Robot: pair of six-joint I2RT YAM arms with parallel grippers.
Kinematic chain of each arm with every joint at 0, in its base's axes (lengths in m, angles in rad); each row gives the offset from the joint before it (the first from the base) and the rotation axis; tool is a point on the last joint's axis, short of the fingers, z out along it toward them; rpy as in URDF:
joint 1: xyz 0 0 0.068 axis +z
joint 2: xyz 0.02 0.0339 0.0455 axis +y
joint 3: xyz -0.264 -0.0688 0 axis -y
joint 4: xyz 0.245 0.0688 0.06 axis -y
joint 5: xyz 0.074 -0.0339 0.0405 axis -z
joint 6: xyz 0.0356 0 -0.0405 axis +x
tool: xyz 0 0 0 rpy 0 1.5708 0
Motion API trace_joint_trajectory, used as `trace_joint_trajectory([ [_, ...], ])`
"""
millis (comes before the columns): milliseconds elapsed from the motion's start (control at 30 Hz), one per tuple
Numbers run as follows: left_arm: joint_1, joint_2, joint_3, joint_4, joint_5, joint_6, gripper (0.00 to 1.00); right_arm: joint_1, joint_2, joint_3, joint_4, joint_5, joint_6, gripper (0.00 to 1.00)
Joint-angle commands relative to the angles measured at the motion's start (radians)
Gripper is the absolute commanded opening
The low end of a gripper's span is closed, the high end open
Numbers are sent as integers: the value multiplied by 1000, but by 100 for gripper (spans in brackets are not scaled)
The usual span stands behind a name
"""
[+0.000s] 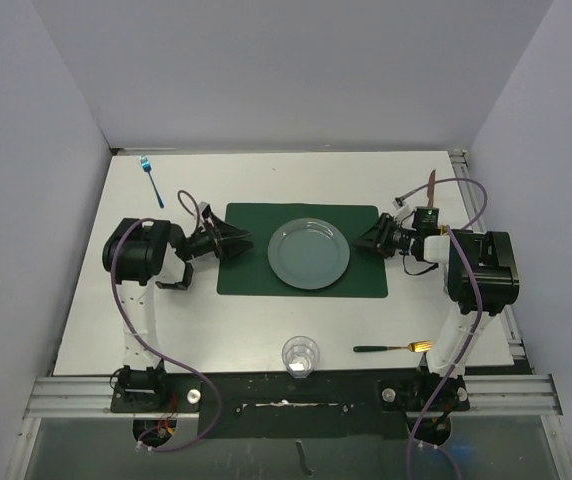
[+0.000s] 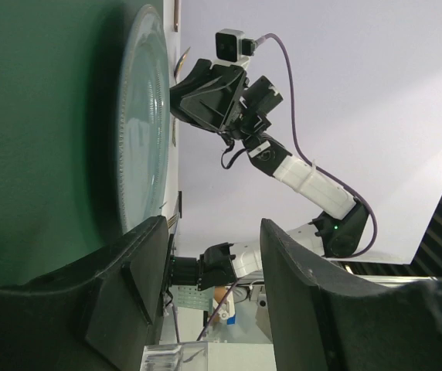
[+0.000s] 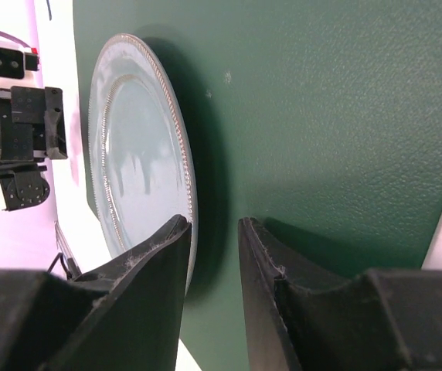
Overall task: Set the dinner table for one person
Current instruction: Adjust the napkin at the center of the board.
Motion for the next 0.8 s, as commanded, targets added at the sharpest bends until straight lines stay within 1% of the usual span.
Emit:
trace_joint_trajectory([
  [0, 4, 23, 23, 39, 18, 94, 48, 6, 15, 42, 40, -18, 1, 33],
  [167, -7, 30, 28, -16, 20, 146, 46, 12, 28, 42, 48, -21, 7, 32],
  [333, -17, 35, 46, -35, 23, 157, 45, 28, 41, 48, 60, -23, 18, 31],
  [467, -26, 23, 65, -123, 24, 216, 44, 45, 53, 63, 60, -21, 25, 31],
  [500, -28, 17, 70, -160, 22, 243, 44, 48, 56, 67, 60, -21, 27, 31],
  [600, -31, -13, 83, -340, 8, 358, 44, 58, 59, 81, 61, -21, 33, 31],
  [633, -33, -27, 90, -413, 3, 391, 44, 60, 59, 84, 59, -20, 34, 31],
  [667, -35, -42, 98, -501, 3, 391, 44, 63, 58, 87, 59, -19, 34, 31],
  [700, -37, -55, 112, -588, -24, 525, 44, 66, 58, 90, 57, -18, 36, 31],
  [767, -43, -84, 144, -776, -59, 657, 44, 73, 59, 96, 57, -15, 38, 31],
])
